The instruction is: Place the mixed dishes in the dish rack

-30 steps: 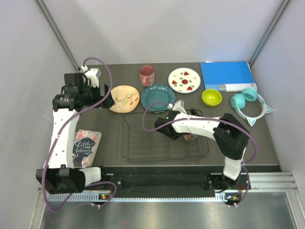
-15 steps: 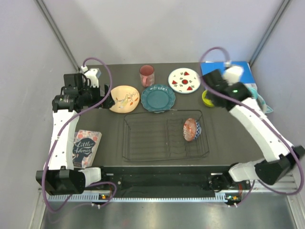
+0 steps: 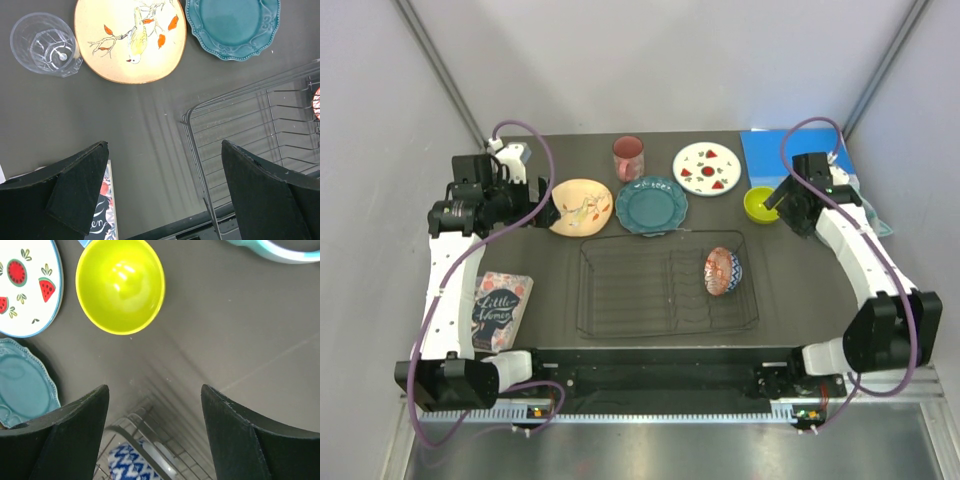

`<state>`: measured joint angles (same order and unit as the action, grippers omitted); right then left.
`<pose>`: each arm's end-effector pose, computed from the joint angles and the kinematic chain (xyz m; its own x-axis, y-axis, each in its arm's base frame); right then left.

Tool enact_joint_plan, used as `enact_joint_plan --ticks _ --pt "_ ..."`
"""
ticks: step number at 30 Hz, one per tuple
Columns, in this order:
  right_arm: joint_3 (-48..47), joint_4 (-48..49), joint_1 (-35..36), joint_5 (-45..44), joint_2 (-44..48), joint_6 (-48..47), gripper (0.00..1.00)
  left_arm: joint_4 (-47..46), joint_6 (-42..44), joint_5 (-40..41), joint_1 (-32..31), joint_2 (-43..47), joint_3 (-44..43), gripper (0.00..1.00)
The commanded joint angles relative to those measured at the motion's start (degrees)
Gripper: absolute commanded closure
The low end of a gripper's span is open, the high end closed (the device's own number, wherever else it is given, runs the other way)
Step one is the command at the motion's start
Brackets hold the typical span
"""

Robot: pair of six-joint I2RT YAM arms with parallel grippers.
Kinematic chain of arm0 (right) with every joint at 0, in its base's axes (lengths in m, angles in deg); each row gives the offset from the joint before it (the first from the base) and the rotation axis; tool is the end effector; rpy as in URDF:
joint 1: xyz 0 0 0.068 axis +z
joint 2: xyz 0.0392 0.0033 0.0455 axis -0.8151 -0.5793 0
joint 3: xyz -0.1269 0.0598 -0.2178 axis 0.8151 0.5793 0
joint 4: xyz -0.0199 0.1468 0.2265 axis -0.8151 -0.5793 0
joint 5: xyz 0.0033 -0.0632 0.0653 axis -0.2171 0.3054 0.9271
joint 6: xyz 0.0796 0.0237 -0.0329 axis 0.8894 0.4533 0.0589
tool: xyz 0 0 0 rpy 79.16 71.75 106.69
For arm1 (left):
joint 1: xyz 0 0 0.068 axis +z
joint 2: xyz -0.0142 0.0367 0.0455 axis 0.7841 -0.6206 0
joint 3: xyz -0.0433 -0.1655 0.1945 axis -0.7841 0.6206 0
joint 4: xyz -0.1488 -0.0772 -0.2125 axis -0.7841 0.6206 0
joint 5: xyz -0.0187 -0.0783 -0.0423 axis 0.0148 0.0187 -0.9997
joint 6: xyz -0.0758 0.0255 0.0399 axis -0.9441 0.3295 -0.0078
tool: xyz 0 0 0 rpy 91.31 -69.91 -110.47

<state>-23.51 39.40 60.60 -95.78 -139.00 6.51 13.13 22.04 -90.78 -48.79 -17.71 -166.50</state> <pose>0.3192 0.0131 0.2568 -0.5225 0.6468 -0.5555 0.6149 0.7372 0.2800 0.2807 -0.0132 0.3475 -0.6683 0.0200 -0.7437 0.2403 0.9519 -0.1903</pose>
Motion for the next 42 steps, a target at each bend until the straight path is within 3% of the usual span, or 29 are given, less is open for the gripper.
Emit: enact_joint_plan --ticks 1,11,26,29,32,36,39,42 --pt "0.8 8.4 -2.4 4.7 -3.1 1.2 0.27 -0.8 0.9 -0.2 -0.1 1.2 -1.9 0.01" --pt "3.3 15.2 -5.6 6.0 -13.5 1.2 0.26 -1.5 0.4 0.5 -0.1 1.1 -1.2 0.01" --pt "-1.5 20.0 -7.9 6.3 -25.4 -0.2 0.29 -2.1 -0.3 -0.4 0.0 0.9 1.0 0.01" --pt "-1.7 21.9 -7.9 6.9 -26.1 0.0 0.35 -2.1 -0.3 -0.3 -0.1 1.3 1.4 0.01" --pt "-3.0 21.8 -7.9 6.9 -27.5 -0.2 0.48 -2.1 -0.4 -0.4 0.0 1.2 1.5 0.01" --pt "-4.3 20.5 -7.8 6.7 -28.0 -1.1 0.83 -2.1 -0.6 -0.4 0.0 1.4 1.7 0.01" --pt "-5.2 18.8 -7.0 4.7 -26.4 -3.0 1.00 -2.7 -0.8 -0.6 0.0 1.7 2.5 0.01" --pt "-7.1 14.9 -4.4 1.1 -22.8 -5.0 1.00 -2.9 -0.9 -0.9 0.0 1.8 3.5 0.01"
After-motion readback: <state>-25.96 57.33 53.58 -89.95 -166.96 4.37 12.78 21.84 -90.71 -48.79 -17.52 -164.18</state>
